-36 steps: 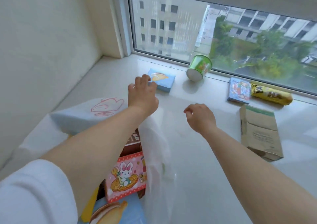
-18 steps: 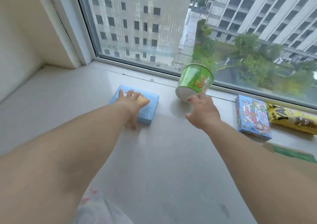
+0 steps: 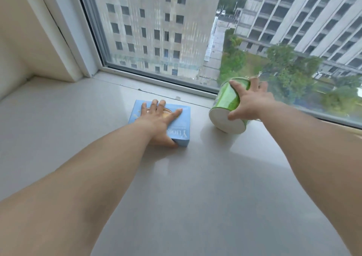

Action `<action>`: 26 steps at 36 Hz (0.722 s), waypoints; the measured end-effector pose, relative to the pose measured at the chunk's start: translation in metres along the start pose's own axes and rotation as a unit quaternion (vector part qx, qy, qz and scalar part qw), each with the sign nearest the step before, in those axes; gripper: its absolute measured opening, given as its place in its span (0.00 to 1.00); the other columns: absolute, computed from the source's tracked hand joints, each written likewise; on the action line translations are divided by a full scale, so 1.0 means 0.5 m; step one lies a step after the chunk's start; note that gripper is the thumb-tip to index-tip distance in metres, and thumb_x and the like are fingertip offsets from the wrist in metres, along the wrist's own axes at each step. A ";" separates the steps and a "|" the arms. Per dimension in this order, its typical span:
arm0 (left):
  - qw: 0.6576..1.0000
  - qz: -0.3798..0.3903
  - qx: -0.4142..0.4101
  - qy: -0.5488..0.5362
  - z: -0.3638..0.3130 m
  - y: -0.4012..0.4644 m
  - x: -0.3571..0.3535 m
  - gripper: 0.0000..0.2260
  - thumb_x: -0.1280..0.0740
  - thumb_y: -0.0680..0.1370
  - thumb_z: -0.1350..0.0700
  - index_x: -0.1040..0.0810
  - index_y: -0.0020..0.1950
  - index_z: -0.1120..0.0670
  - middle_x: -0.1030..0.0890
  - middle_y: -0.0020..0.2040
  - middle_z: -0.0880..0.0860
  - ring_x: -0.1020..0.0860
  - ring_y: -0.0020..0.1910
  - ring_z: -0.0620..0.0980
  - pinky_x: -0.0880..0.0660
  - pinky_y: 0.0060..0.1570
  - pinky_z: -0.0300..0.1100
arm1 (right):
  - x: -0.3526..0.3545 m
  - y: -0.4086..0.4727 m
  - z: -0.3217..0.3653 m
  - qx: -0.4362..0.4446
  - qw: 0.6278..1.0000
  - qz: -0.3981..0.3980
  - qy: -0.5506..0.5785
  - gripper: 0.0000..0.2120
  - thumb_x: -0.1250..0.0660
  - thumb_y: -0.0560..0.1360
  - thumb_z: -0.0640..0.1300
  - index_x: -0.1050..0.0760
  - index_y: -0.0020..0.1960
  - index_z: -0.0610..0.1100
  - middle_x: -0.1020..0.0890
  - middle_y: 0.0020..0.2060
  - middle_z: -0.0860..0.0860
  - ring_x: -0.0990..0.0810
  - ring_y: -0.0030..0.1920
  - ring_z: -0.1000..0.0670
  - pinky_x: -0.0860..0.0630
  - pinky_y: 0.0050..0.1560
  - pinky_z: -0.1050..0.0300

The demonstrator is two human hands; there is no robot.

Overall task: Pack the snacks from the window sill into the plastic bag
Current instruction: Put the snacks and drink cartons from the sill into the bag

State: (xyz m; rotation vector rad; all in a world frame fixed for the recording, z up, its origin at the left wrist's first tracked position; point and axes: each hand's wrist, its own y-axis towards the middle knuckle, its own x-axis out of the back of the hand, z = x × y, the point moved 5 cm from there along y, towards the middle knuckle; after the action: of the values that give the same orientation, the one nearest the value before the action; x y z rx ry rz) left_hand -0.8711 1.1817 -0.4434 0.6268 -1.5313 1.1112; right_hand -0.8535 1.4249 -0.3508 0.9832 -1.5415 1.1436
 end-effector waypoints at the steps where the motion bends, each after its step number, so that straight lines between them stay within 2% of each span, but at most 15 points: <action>1: 1.000 0.008 0.009 -0.002 -0.004 -0.006 0.002 0.49 0.36 0.64 0.28 0.64 0.74 0.37 0.60 0.76 0.59 0.63 0.75 0.62 0.63 0.71 0.62 | -0.006 -0.015 -0.008 -0.010 1.000 0.006 0.014 0.51 0.28 0.63 0.61 0.59 0.74 0.64 0.51 0.73 0.43 0.49 0.72 0.36 0.37 0.67 0.43; 7: 0.995 0.090 0.041 0.020 -0.031 -0.113 0.003 0.50 0.32 0.66 0.35 0.67 0.73 0.38 0.60 0.76 0.61 0.59 0.74 0.65 0.55 0.69 0.66 | -0.067 -0.181 -0.066 -0.066 0.989 0.003 0.131 0.53 0.27 0.63 0.56 0.62 0.74 0.62 0.46 0.65 0.42 0.41 0.66 0.38 0.35 0.65 0.47; 11: 0.987 0.146 0.058 0.037 -0.047 -0.222 -0.012 0.54 0.29 0.65 0.39 0.69 0.73 0.38 0.58 0.76 0.60 0.56 0.74 0.64 0.50 0.67 0.67 | -0.101 -0.336 -0.057 -0.082 0.982 -0.006 0.171 0.54 0.28 0.63 0.56 0.63 0.74 0.61 0.47 0.65 0.43 0.42 0.66 0.40 0.34 0.65 0.50; 15: 0.985 0.134 0.105 -0.024 -0.068 -0.341 -0.025 0.53 0.28 0.62 0.40 0.63 0.74 0.38 0.44 0.70 0.58 0.44 0.69 0.61 0.38 0.62 0.63 | -0.112 -0.484 -0.032 -0.089 0.973 -0.008 0.214 0.53 0.28 0.62 0.57 0.61 0.75 0.61 0.48 0.66 0.45 0.42 0.66 0.42 0.33 0.65 0.52; 18: 0.984 0.090 0.135 -0.068 -0.086 -0.415 0.014 0.53 0.28 0.61 0.38 0.61 0.74 0.39 0.41 0.67 0.58 0.40 0.65 0.60 0.35 0.60 0.58 | -0.090 -0.572 -0.020 -0.142 0.946 -0.042 0.289 0.53 0.28 0.63 0.56 0.60 0.76 0.58 0.46 0.67 0.44 0.40 0.66 0.41 0.34 0.64 0.51; 20: 0.986 0.027 0.132 -0.095 -0.095 -0.452 0.080 0.54 0.29 0.61 0.36 0.63 0.74 0.40 0.41 0.66 0.60 0.39 0.64 0.61 0.36 0.61 0.55 | -0.062 -0.624 -0.019 -0.196 0.907 -0.065 0.366 0.53 0.27 0.64 0.55 0.59 0.76 0.56 0.44 0.68 0.42 0.38 0.66 0.39 0.34 0.65 0.49; 22: 0.981 -0.025 0.124 -0.148 -0.102 -0.497 0.155 0.55 0.29 0.62 0.36 0.65 0.75 0.41 0.40 0.66 0.60 0.38 0.63 0.61 0.38 0.64 0.53 | -0.031 -0.673 -0.017 -0.239 0.847 -0.071 0.470 0.52 0.26 0.65 0.52 0.58 0.77 0.55 0.43 0.68 0.40 0.35 0.66 0.38 0.33 0.64 0.47; 24: 0.967 -0.077 0.122 -0.209 -0.106 -0.551 0.228 0.55 0.28 0.63 0.37 0.65 0.75 0.42 0.40 0.66 0.60 0.39 0.64 0.60 0.40 0.65 0.51 | -0.006 -0.727 -0.012 -0.251 0.763 -0.070 0.591 0.50 0.26 0.68 0.49 0.57 0.77 0.55 0.42 0.69 0.41 0.34 0.65 0.40 0.30 0.64 0.46; 26: 0.947 -0.121 0.116 -0.275 -0.108 -0.610 0.285 0.55 0.28 0.64 0.38 0.65 0.76 0.43 0.41 0.66 0.59 0.40 0.66 0.59 0.39 0.66 0.51 | 0.015 -0.781 -0.002 -0.224 0.666 -0.068 0.708 0.48 0.26 0.67 0.49 0.53 0.77 0.55 0.39 0.70 0.45 0.30 0.62 0.43 0.24 0.55 0.46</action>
State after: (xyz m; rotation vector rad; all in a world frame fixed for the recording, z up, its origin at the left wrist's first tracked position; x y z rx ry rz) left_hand -0.6262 1.1251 -0.2133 1.3391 -1.7343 0.9776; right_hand -0.4846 1.3316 -0.2619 -0.2625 -0.3374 0.8787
